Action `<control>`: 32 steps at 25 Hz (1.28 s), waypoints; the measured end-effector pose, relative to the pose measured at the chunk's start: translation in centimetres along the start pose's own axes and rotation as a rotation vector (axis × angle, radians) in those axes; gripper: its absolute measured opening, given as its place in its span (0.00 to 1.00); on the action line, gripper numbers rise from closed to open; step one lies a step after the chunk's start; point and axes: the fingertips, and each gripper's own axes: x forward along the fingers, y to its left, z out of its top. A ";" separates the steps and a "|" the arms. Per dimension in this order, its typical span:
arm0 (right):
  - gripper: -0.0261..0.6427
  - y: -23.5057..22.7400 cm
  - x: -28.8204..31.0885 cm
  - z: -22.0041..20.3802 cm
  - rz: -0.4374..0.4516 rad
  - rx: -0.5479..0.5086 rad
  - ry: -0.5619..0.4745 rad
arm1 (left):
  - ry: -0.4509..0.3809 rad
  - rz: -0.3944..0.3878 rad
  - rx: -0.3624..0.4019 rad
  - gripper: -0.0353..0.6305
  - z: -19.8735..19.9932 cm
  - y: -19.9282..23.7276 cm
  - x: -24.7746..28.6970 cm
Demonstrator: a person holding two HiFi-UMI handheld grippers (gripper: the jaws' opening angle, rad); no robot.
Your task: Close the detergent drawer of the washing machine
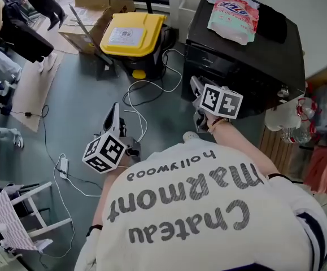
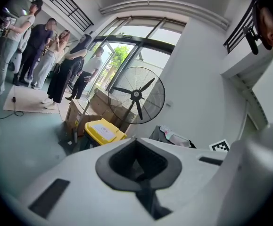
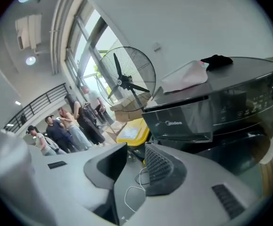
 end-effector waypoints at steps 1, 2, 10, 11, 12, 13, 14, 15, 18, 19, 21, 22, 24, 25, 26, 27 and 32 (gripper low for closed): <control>0.23 1.1 -0.2 0.2 0.025 0.001 -0.010 | -0.004 0.005 0.000 0.06 0.1 0.1 -0.6; 0.22 2.1 -0.4 0.4 0.049 0.000 -0.021 | -0.009 0.012 0.001 0.06 0.1 0.2 -1.1; 0.17 7.8 -2.7 3.3 0.208 0.001 -0.096 | -0.064 0.031 -0.036 0.06 0.6 -0.2 -4.0; 0.16 8.5 -3.0 3.6 0.226 -0.018 -0.110 | -0.067 0.031 -0.035 0.06 0.6 -0.4 -4.2; 0.14 9.0 -3.4 3.9 0.244 -0.038 -0.123 | -0.068 0.032 -0.034 0.06 0.5 -0.6 -4.4; 0.13 9.4 -3.8 4.0 0.263 -0.057 -0.135 | -0.069 0.034 -0.035 0.06 0.3 -0.8 -4.7; 0.12 9.6 -4.2 4.1 0.281 -0.074 -0.143 | -0.070 0.038 -0.038 0.06 0.1 -1.1 -4.9; 0.12 9.7 -4.6 4.1 0.296 -0.090 -0.147 | -0.073 0.042 -0.040 0.06 -0.1 -1.3 -5.1; 0.12 9.1 -5.7 3.6 0.320 -0.128 -0.133 | -0.083 0.050 -0.046 0.06 -1.1 -2.6 -5.8; 0.12 8.7 -6.1 3.5 0.319 -0.136 -0.126 | -0.085 0.051 -0.046 0.06 -1.4 -3.2 -6.1; 0.12 7.7 -6.9 3.1 0.315 -0.147 -0.110 | -0.084 0.054 -0.043 0.06 -2.3 -4.3 -6.6; 0.12 7.2 -7.4 3.0 0.313 -0.153 -0.102 | -0.082 0.057 -0.045 0.06 -2.8 -4.9 -6.8; 0.11 6.0 -8.4 2.9 0.312 -0.169 -0.090 | -0.079 0.064 -0.053 0.06 -3.7 -6.0 -7.0; 0.11 5.4 -8.9 3.0 0.312 -0.177 -0.087 | -0.077 0.066 -0.056 0.06 -4.3 -6.6 -7.1; 0.11 4.7 -9.4 3.0 0.311 -0.184 -0.084 | -0.075 0.069 -0.059 0.06 -4.8 -7.2 -7.1; 0.11 4.0 -9.8 3.0 0.309 -0.188 -0.080 | -0.075 0.072 -0.065 0.06 -5.3 -7.7 -7.1; 0.11 1.1 -11.5 2.6 0.307 -0.196 -0.057 | -0.075 0.075 -0.078 0.06 -7.4 -10.2 -7.3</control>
